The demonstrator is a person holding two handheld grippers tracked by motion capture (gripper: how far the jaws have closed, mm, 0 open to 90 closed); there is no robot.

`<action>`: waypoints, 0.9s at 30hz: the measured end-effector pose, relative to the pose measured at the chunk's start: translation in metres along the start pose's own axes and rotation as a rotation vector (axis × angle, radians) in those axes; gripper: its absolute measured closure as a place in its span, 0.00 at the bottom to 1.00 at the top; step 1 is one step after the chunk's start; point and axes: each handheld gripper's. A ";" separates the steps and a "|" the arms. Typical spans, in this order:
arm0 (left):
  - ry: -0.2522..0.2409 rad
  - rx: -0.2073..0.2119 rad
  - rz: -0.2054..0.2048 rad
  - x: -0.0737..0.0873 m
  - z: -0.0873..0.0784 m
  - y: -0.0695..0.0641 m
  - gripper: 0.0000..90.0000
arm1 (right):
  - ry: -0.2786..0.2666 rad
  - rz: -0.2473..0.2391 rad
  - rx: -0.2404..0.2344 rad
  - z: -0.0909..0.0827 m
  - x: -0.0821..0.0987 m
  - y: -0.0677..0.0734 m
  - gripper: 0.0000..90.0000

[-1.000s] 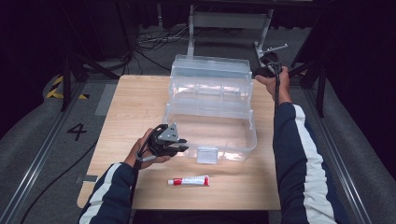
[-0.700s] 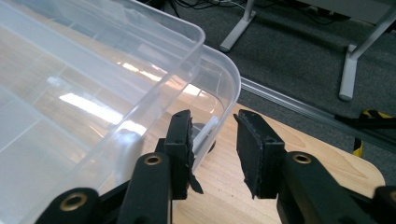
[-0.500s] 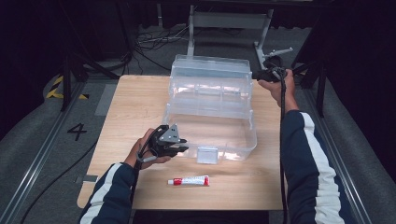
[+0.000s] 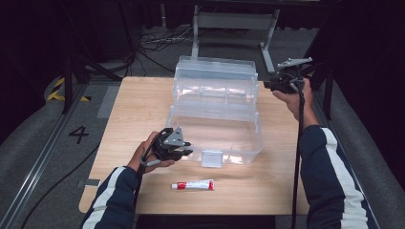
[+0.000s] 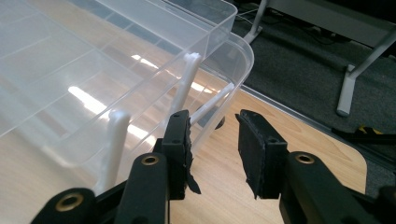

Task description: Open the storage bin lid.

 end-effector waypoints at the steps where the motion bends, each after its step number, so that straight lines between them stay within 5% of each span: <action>1: 0.000 0.000 -0.001 0.000 0.000 0.000 0.79 | -0.002 -0.005 -0.005 -0.003 0.001 0.001 0.72; 13: 0.005 0.000 0.002 0.000 0.000 0.000 0.79 | -0.040 -0.054 -0.001 -0.029 0.016 0.014 0.71; 27: 0.011 -0.001 0.006 -0.001 0.000 0.000 0.79 | -0.071 -0.100 -0.066 -0.049 0.041 0.035 0.69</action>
Point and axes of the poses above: each handheld gripper's, and its own axes: z roughly forward along the jaws, x roughly out of its underside, y roughly to its left, and after that the axes turned 9 degrees about -x, right-handed
